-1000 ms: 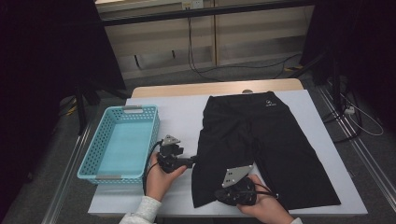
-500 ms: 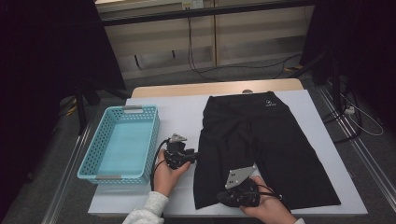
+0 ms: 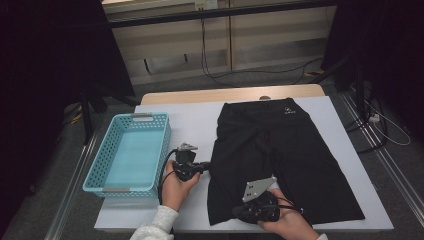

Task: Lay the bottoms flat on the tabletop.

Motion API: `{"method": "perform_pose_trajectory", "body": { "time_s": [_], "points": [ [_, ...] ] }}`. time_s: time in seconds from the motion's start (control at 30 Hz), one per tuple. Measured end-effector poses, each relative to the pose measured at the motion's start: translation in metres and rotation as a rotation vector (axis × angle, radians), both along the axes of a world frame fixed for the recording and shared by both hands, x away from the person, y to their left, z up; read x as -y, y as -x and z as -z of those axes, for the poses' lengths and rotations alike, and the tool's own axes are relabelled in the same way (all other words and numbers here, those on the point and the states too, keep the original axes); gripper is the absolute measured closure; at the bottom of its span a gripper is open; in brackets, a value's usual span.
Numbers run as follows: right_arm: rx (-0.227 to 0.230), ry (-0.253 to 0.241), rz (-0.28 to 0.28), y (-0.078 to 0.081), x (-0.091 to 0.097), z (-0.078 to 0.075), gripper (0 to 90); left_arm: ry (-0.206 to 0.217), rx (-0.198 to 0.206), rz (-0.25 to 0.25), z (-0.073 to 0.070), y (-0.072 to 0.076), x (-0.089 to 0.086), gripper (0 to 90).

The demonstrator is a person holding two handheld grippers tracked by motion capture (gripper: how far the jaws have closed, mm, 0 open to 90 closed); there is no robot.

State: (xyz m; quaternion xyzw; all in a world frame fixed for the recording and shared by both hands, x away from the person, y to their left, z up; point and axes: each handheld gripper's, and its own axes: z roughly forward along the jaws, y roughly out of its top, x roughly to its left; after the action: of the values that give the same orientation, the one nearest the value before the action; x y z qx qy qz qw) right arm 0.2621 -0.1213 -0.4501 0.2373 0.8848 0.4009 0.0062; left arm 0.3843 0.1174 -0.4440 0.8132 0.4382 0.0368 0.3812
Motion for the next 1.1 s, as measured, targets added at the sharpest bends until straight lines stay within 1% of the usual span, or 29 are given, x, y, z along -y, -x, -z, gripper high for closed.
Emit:
{"method": "perform_pose_trajectory", "body": {
  "time_s": [0.03, 0.1, 0.17, 0.2, 0.23, 0.27, 0.37, 0.43, 0.5, 0.53, 0.63, 0.67, 0.73, 0.77, 0.83, 0.87, 0.9, 0.93, 0.97, 1.07, 1.1],
  "points": [
    [0.003, 0.001, 0.001, 0.000, 0.000, 0.000, 88.8, -0.009, -0.015, 0.008, 0.002, 0.000, -0.001, 90.0],
    [0.005, 0.005, -0.002, 0.001, 0.000, -0.001, 88.8, -0.019, -0.026, 0.004, 0.004, -0.001, -0.001, 90.0],
    [0.005, 0.005, -0.004, 0.001, 0.000, -0.001, 88.8, -0.005, -0.020, -0.003, 0.005, -0.002, 0.000, 89.9],
    [0.006, 0.004, -0.001, 0.001, 0.000, -0.001, 88.8, -0.001, 0.004, -0.009, 0.004, -0.003, -0.001, 89.9],
    [0.004, 0.003, 0.003, 0.001, 0.000, -0.001, 88.8, 0.005, 0.028, -0.023, 0.004, -0.004, 0.000, 80.4],
    [0.003, 0.003, 0.003, 0.001, 0.000, -0.001, 88.8, -0.004, 0.046, -0.027, 0.004, -0.007, -0.001, 74.1],
    [0.005, 0.003, -0.001, 0.000, 0.000, 0.000, 88.8, 0.012, 0.070, -0.037, 0.007, -0.016, 0.001, 66.0],
    [0.004, 0.007, -0.004, 0.000, -0.001, 0.000, 88.8, 0.008, 0.080, -0.045, 0.009, -0.024, 0.007, 61.7],
    [0.003, 0.006, -0.006, 0.000, -0.001, 0.000, 88.8, 0.001, 0.081, -0.042, 0.013, -0.033, 0.013, 57.9],
    [0.004, 0.004, -0.005, 0.000, -0.001, 0.000, 88.8, -0.006, 0.092, -0.044, 0.013, -0.038, 0.016, 57.4],
    [0.001, -0.001, -0.002, 0.000, -0.001, 0.000, 88.8, -0.022, 0.102, -0.056, 0.013, -0.051, 0.022, 57.5],
    [0.003, -0.001, -0.007, -0.001, -0.001, 0.000, 88.8, -0.012, 0.093, -0.068, 0.014, -0.057, 0.025, 57.6],
    [0.005, 0.001, -0.006, -0.001, -0.001, 0.001, 88.8, 0.013, 0.067, -0.074, 0.014, -0.063, 0.028, 60.1],
    [0.007, 0.002, -0.008, -0.002, -0.001, 0.001, 88.8, 0.006, 0.061, -0.073, 0.013, -0.065, 0.031, 62.4],
    [0.007, 0.002, -0.008, -0.001, -0.002, 0.001, 88.8, -0.002, 0.039, -0.080, 0.012, -0.069, 0.035, 70.1],
    [0.006, 0.001, -0.008, -0.001, -0.002, 0.000, 88.8, -0.026, 0.040, -0.071, 0.012, -0.070, 0.036, 74.4],
    [0.006, 0.001, -0.010, -0.001, -0.002, 0.000, 88.8, -0.051, 0.052, -0.075, 0.011, -0.070, 0.038, 80.6],
    [0.009, 0.002, -0.010, -0.001, -0.003, 0.000, 88.8, -0.041, 0.021, -0.066, 0.010, -0.071, 0.038, 83.9],
    [0.012, 0.007, -0.015, -0.001, -0.003, 0.001, 88.8, -0.029, -0.002, -0.061, 0.010, -0.072, 0.037, 89.1],
    [0.003, 0.008, -0.010, -0.002, -0.004, 0.003, 88.8, -0.039, -0.004, -0.078, 0.008, -0.073, 0.033, 90.0],
    [0.003, 0.006, -0.011, -0.002, -0.005, 0.003, 88.8, -0.034, -0.006, -0.088, 0.008, -0.074, 0.032, 90.0]
  ]
}}
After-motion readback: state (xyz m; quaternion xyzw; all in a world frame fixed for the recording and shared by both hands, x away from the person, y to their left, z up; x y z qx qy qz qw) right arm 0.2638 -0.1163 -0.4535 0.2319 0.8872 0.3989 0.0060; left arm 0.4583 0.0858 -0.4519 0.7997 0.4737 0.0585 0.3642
